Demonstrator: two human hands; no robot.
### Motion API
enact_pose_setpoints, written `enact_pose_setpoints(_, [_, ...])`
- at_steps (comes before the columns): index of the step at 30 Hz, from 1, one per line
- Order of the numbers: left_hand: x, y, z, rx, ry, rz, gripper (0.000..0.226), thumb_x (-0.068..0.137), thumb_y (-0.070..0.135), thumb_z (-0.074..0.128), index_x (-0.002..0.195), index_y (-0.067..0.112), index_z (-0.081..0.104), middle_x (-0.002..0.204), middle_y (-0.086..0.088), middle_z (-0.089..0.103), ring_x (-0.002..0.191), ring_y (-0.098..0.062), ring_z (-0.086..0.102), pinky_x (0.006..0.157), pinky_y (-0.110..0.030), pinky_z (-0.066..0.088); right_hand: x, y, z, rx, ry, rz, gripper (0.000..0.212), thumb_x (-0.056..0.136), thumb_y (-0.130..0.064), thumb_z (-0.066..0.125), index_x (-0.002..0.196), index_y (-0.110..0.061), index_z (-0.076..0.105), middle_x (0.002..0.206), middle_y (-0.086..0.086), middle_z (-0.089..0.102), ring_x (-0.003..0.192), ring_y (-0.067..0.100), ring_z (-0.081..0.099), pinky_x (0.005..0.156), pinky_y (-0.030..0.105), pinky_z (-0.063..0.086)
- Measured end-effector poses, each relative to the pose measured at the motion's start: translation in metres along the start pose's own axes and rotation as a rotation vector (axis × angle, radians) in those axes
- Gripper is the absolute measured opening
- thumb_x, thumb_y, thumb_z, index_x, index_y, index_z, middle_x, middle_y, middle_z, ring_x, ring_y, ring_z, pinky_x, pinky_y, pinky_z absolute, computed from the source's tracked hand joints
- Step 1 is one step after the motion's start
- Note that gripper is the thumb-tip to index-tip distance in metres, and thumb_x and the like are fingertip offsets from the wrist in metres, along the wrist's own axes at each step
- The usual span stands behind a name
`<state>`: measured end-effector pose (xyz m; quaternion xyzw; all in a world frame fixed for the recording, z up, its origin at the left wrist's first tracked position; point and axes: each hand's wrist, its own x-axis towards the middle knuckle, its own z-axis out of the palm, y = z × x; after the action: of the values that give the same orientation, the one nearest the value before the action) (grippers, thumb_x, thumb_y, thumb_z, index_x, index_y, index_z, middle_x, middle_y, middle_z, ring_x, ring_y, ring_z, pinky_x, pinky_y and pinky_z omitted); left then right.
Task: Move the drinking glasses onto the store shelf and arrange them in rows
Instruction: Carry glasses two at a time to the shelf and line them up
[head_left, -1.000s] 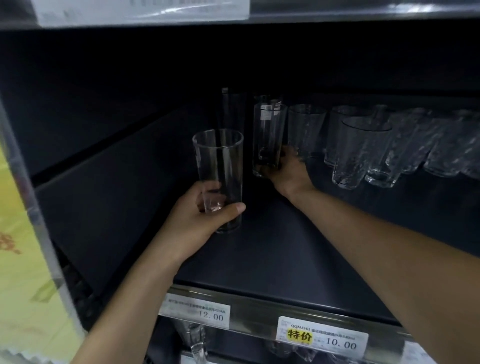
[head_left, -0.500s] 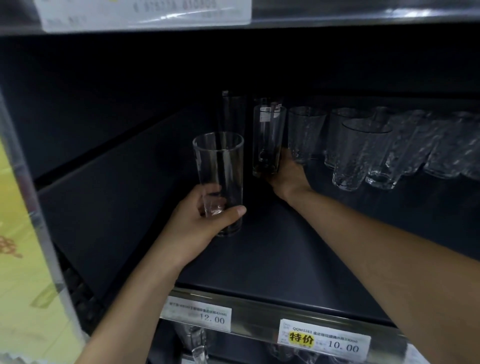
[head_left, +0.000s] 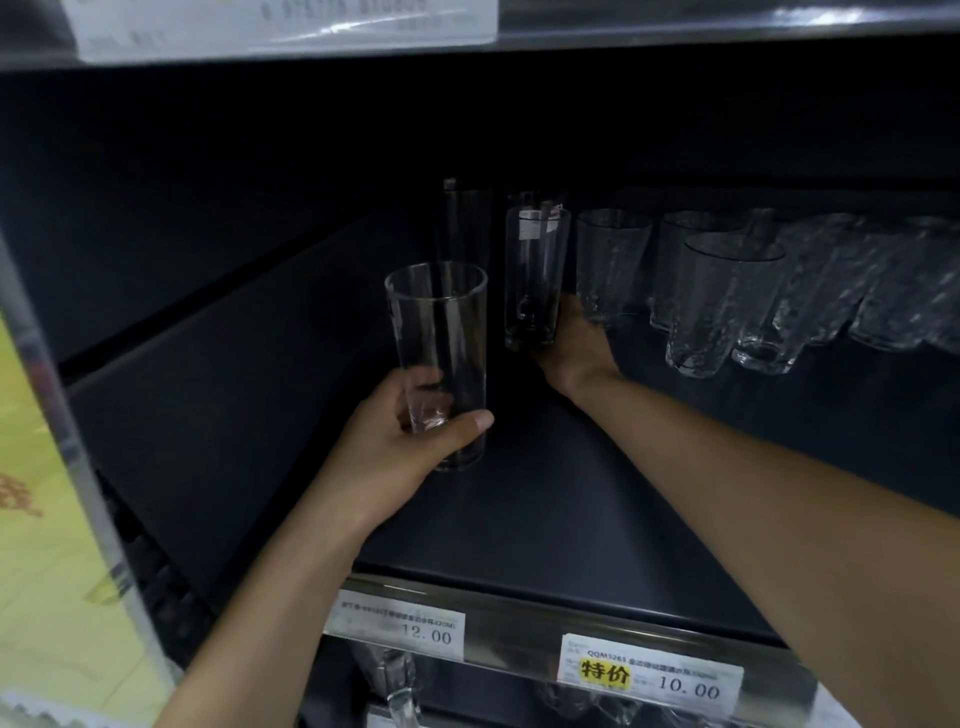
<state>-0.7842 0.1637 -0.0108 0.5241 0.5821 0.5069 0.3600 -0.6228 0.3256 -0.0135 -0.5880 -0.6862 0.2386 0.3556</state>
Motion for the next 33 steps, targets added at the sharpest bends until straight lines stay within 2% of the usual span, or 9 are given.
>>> enact_pose_setpoints(4, [-0.001, 0.001, 0.001, 0.012, 0.005, -0.001, 0.078, 0.056, 0.046, 0.079, 0.128, 0.027, 0.055, 0.116, 0.008, 0.067, 0.1, 0.001, 0.065, 0.083, -0.015, 0.048, -0.001, 0.0, -0.001, -0.007, 0.002, 0.002, 0.072, 0.086, -0.035, 0.074, 0.142, -0.017, 0.033, 0.135, 0.01, 0.057, 0.123, 0.026, 0.055, 0.1, 0.03, 0.045])
enact_pose_setpoints(8, [-0.001, 0.0, 0.004, 0.073, -0.029, -0.001, 0.072, 0.075, 0.021, 0.083, 0.138, 0.022, 0.047, 0.123, 0.006, 0.063, 0.102, 0.004, 0.06, 0.086, -0.012, 0.045, -0.01, 0.002, -0.008, -0.003, -0.015, -0.03, 0.071, 0.088, -0.03, 0.071, 0.145, -0.016, 0.03, 0.132, 0.008, 0.059, 0.121, 0.024, 0.056, 0.087, 0.018, 0.039])
enact_pose_setpoints(10, [0.002, -0.002, 0.008, 0.103, -0.048, -0.002, 0.075, 0.075, 0.02, 0.083, 0.14, 0.019, 0.046, 0.125, 0.004, 0.062, 0.104, 0.003, 0.06, 0.089, -0.013, 0.044, -0.02, 0.005, -0.016, -0.028, -0.036, -0.063, 0.067, 0.09, -0.024, 0.068, 0.146, -0.016, 0.031, 0.131, 0.009, 0.06, 0.12, 0.024, 0.057, 0.087, 0.017, 0.037])
enact_pose_setpoints(14, [0.008, 0.001, 0.022, 0.158, -0.103, 0.01, 0.076, 0.073, 0.026, 0.085, 0.139, 0.018, 0.048, 0.125, 0.005, 0.062, 0.107, -0.002, 0.06, 0.091, -0.017, 0.043, -0.049, 0.013, -0.037, -0.134, -0.134, -0.126, 0.058, 0.093, -0.021, 0.062, 0.145, -0.016, 0.039, 0.135, 0.007, 0.058, 0.124, 0.024, 0.054, 0.092, 0.021, 0.041])
enact_pose_setpoints(17, [0.016, 0.01, 0.034, 0.2, -0.157, 0.001, 0.059, 0.076, 0.023, 0.083, 0.127, 0.017, 0.052, 0.122, 0.002, 0.061, 0.101, -0.002, 0.06, 0.078, -0.009, 0.045, -0.067, 0.027, -0.051, -0.307, -0.204, -0.188, 0.048, 0.096, -0.032, 0.056, 0.141, -0.018, 0.048, 0.137, 0.007, 0.056, 0.127, 0.023, 0.05, 0.102, 0.03, 0.042])
enact_pose_setpoints(20, [0.029, 0.018, 0.046, 0.221, -0.208, -0.006, 0.048, 0.08, 0.019, 0.08, 0.12, 0.02, 0.053, 0.116, 0.001, 0.059, 0.092, -0.002, 0.057, 0.064, -0.005, 0.046, -0.084, 0.04, -0.067, -0.402, -0.223, -0.232, 0.045, 0.099, -0.039, 0.049, 0.139, -0.019, 0.051, 0.141, 0.002, 0.053, 0.131, 0.02, 0.044, 0.108, 0.031, 0.036])
enact_pose_setpoints(26, [0.049, 0.018, 0.073, 0.21, -0.093, 0.011, 0.068, 0.081, 0.028, 0.08, 0.138, 0.01, 0.048, 0.129, -0.004, 0.058, 0.109, -0.013, 0.057, 0.087, -0.021, 0.045, -0.105, 0.061, -0.096, -0.56, -0.231, -0.188, 0.058, 0.095, -0.059, 0.035, 0.147, -0.033, 0.04, 0.158, -0.007, 0.033, 0.145, 0.016, 0.028, 0.118, 0.041, 0.025])
enact_pose_setpoints(29, [0.052, 0.013, 0.08, 0.221, -0.018, 0.064, 0.064, 0.082, 0.033, 0.078, 0.135, 0.013, 0.048, 0.12, 0.0, 0.059, 0.093, -0.007, 0.058, 0.076, -0.016, 0.044, -0.108, 0.064, -0.102, -0.592, -0.223, -0.154, 0.06, 0.095, -0.063, 0.033, 0.149, -0.036, 0.035, 0.159, -0.009, 0.028, 0.146, 0.016, 0.025, 0.118, 0.041, 0.022])
enact_pose_setpoints(33, [0.059, 0.011, 0.081, 0.294, 0.02, 0.109, 0.06, 0.081, 0.039, 0.078, 0.13, 0.015, 0.052, 0.108, 0.004, 0.059, 0.094, -0.009, 0.057, 0.067, -0.014, 0.041, -0.11, 0.062, -0.102, -0.598, -0.214, -0.154, 0.061, 0.094, -0.063, 0.033, 0.149, -0.036, 0.035, 0.16, -0.008, 0.028, 0.147, 0.016, 0.024, 0.117, 0.039, 0.021])
